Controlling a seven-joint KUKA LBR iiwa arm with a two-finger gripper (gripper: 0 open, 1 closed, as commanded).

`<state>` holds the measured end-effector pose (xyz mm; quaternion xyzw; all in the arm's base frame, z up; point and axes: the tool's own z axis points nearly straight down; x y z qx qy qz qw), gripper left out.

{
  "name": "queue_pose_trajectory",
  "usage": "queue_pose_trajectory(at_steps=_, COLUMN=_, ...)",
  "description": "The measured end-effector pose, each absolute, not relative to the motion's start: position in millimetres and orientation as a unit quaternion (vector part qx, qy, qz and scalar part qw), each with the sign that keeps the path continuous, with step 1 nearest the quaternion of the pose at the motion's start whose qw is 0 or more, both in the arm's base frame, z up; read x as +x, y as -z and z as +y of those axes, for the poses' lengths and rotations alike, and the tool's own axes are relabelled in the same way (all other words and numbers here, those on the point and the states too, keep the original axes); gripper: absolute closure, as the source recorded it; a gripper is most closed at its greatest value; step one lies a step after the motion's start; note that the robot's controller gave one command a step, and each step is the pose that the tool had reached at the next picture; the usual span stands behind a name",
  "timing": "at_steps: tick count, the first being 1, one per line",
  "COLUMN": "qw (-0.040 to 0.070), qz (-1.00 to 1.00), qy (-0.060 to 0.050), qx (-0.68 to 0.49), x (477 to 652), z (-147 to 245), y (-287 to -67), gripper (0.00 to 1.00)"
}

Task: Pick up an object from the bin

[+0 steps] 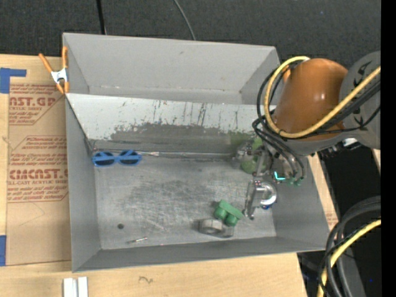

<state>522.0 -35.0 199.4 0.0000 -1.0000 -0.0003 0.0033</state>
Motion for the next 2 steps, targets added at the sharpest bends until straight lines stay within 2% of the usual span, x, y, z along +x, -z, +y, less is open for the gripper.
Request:
queue_pose_trajectory(at_steps=1, qw=-0.006, qz=-0.992, qy=0.0, qx=0.125, x=498.2, z=-73, y=-72, gripper=0.0)
queue_pose_trajectory(at_steps=2, qw=-0.006, qz=-0.96, qy=-0.001, qx=0.28, x=497.8, z=2, y=-72, gripper=0.0)
